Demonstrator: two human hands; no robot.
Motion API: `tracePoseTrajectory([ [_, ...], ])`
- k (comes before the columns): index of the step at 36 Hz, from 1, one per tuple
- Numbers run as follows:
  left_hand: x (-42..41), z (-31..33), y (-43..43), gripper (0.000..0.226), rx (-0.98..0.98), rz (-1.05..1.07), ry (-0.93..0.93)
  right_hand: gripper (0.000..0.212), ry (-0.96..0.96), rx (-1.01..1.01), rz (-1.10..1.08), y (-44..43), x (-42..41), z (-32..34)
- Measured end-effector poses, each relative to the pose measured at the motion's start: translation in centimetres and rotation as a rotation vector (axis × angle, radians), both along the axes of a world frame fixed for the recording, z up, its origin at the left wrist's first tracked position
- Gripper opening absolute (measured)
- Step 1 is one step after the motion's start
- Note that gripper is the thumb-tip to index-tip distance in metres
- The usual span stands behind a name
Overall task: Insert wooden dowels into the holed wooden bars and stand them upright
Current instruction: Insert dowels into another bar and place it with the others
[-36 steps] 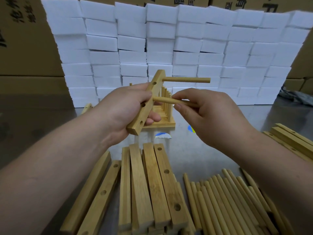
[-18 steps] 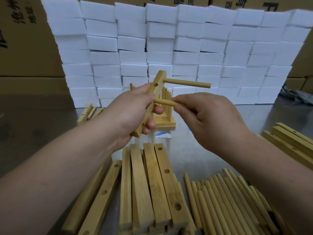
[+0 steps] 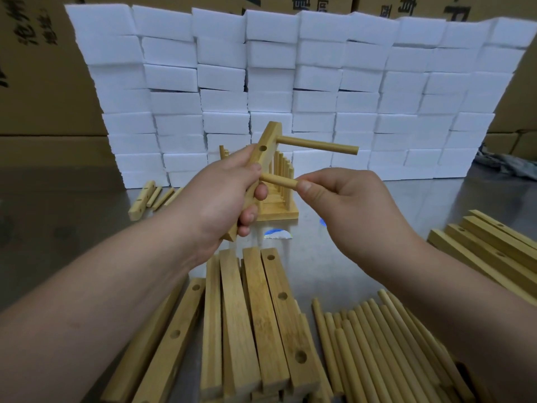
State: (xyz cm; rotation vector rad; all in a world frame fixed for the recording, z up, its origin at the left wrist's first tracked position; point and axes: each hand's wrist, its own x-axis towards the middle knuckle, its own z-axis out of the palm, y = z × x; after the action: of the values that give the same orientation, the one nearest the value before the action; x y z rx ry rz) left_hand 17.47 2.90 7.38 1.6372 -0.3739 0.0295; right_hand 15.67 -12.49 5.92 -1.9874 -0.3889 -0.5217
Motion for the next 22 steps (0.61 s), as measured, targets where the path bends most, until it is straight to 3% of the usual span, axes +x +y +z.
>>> tracePoseTrajectory([
  [9, -0.1, -0.1, -0.1, 0.036, 0.0, -0.022, -0.038, 0.024, 0.29, 0.272, 0.06, -0.1, 0.5, 0.1],
  [18, 0.2, 0.6, 0.3, 0.028, -0.056, -0.088, 0.006, 0.017, 0.222, 0.215, 0.036, -0.6, 0.7, 1.3],
  [22, 0.5, 0.4, 0.4, 0.025, -0.039, -0.024, 0.028, 0.017, 0.194, 0.222, 0.019, -0.6, 0.8, 1.2],
])
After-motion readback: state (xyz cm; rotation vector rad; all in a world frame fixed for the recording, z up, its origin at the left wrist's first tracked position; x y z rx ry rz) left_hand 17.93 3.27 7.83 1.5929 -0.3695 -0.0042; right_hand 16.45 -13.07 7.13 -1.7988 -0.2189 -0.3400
